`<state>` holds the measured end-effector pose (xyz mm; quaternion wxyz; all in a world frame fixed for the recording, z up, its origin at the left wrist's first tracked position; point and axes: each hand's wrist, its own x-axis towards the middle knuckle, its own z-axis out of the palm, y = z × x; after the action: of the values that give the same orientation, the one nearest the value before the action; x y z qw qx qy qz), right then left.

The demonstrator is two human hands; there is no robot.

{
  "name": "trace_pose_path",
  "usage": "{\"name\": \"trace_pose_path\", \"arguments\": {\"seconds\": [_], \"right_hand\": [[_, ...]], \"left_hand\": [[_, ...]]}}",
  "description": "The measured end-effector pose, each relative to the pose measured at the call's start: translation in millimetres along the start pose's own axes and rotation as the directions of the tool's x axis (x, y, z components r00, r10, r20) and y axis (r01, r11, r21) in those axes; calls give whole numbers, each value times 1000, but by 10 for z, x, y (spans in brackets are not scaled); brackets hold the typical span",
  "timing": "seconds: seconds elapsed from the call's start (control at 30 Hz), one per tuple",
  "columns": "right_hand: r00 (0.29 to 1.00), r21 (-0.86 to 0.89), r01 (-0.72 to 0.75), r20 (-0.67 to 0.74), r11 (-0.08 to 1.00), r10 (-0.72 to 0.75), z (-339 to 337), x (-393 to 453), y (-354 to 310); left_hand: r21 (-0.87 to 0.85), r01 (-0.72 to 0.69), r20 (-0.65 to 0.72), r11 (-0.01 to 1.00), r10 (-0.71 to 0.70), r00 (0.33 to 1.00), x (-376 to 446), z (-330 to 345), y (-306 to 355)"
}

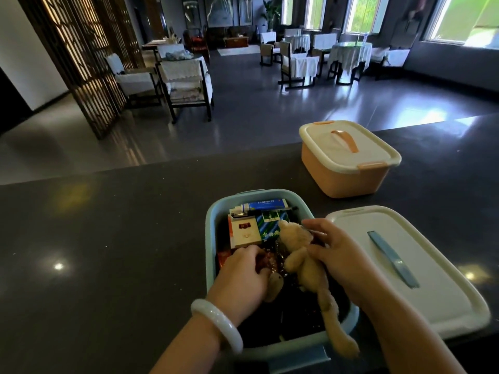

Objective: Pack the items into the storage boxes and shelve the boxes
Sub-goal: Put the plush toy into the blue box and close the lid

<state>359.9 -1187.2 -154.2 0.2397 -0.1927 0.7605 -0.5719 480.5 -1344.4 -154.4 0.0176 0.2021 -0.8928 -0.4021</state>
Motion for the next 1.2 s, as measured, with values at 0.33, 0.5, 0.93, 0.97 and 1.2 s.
{"name": "trace_pose_path", "arguments": {"seconds": [0.33, 0.5, 0.93, 0.97, 1.2], "right_hand": [[986, -605, 168, 88, 778, -145, 157, 304, -67], [994, -629, 104, 33, 770, -107, 137, 537, -157], [951, -706, 310, 236, 637, -202, -107, 574, -12], [948, -686, 318, 249, 655, -200, -139, 557, 6], [929, -676, 370, 249, 637, -275, -189, 497, 105]], "left_hand": [[-212, 8, 40, 977, 0, 999, -59, 113, 0], [-100, -85, -93, 991, 76, 993, -119, 126, -23], [256, -271, -69, 928, 298, 952, -213, 190, -138], [244, -279, -54, 929, 300, 952, -211, 179, -122], [259, -399, 140, 880, 374, 917, -223, 260, -8]]}}
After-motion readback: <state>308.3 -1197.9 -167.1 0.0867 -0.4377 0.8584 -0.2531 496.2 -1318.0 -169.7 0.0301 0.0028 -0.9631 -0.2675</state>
